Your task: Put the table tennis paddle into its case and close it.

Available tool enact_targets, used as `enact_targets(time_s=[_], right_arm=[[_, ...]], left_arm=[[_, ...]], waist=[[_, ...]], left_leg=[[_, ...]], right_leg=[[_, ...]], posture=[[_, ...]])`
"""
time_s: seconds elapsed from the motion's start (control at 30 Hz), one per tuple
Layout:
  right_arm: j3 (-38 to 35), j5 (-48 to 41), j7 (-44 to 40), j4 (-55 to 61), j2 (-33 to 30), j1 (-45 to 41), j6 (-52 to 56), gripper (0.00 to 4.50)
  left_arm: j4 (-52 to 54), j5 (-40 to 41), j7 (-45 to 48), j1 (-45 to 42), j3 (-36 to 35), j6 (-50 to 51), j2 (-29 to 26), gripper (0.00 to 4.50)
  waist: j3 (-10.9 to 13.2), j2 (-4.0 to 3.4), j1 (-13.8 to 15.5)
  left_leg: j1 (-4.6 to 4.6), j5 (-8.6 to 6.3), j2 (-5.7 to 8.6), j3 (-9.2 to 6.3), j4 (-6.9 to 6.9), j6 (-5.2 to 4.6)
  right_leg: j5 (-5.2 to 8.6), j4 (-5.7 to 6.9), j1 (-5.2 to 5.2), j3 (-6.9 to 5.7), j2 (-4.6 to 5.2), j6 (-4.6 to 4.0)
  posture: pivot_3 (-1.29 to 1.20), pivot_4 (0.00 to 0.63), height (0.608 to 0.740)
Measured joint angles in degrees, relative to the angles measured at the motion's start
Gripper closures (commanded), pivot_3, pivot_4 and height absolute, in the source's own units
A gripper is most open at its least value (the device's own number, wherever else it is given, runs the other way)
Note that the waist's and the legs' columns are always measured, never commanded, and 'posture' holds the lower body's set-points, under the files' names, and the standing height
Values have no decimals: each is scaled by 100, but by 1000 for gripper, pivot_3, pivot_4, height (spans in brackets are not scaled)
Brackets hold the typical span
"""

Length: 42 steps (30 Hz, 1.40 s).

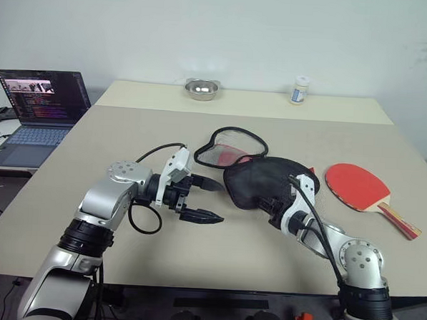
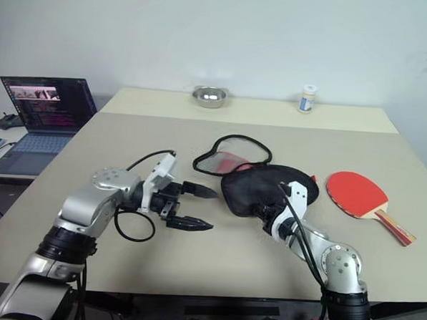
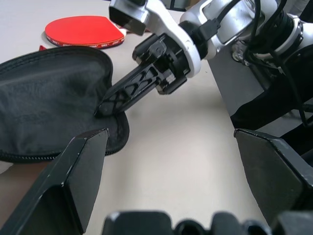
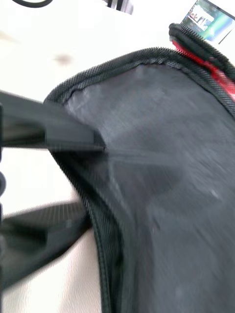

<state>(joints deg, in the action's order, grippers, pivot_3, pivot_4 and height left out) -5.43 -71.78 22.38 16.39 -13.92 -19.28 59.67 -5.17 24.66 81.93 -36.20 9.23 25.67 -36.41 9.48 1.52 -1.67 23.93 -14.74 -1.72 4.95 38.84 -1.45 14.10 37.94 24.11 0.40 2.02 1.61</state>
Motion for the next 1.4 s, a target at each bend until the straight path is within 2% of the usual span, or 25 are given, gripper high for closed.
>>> enact_targets(time_s=[0.03,0.3,0.47,0.57,0.7,0.9,1.1,1.3,1.4], right_arm=[[-40,-113,-14,46,-107,-29,79,4478],[-165,-889,-373,273,-1116,-140,658,4478],[-299,-1328,-1272,441,-2657,392,1278,4478],[-434,-1270,-1888,341,-3274,487,1437,4478],[-476,-853,-2715,30,-3766,466,1448,4478],[-352,147,-3669,-545,-4164,225,1339,4478],[111,1184,-4711,-934,-4457,20,1174,4478],[399,2145,-5143,-1474,-4286,-567,843,4478],[400,2404,-5222,-1614,-4130,-718,804,3915]], left_arm=[[2,0,-2,0,0,0,0,0],[38,6,-14,0,0,4,28,0],[120,17,-15,11,0,28,34,0],[186,29,-20,12,0,44,38,0],[278,44,-26,15,0,59,58,0],[281,45,-28,17,0,76,58,0],[284,43,-58,17,0,116,68,0],[282,37,-109,14,4,108,151,0],[272,37,-113,13,4,79,164,0]], waist=[[0,0,0],[1,1,1],[2,4,24],[3,6,21],[4,7,12],[6,10,15],[7,11,18],[8,12,17],[8,13,18]], left_leg=[[0,0,0,0,0,0],[1,0,1,0,-1,0],[11,-2,4,-1,-4,-3],[9,-2,2,-1,-3,-3],[3,-2,-3,-2,-3,-3],[7,-2,2,0,-3,-3],[9,-2,3,0,-3,-3],[6,-2,1,0,-1,-3],[8,-2,2,0,-3,-3]], right_leg=[[0,0,0,0,1,0],[0,-4,-1,0,2,0],[0,-21,-2,-5,6,2],[8,-20,-2,-6,5,17],[15,-16,-2,-4,-2,28],[15,-22,-2,-3,-2,31],[15,-22,-1,-2,-1,31],[15,-17,0,-4,-2,30],[11,-18,0,-4,-2,22]], posture=[[0,150,740],[0,150,740],[0,150,740],[0,150,740],[0,150,740],[0,150,740],[0,150,740],[0,150,740],[0,150,740]])
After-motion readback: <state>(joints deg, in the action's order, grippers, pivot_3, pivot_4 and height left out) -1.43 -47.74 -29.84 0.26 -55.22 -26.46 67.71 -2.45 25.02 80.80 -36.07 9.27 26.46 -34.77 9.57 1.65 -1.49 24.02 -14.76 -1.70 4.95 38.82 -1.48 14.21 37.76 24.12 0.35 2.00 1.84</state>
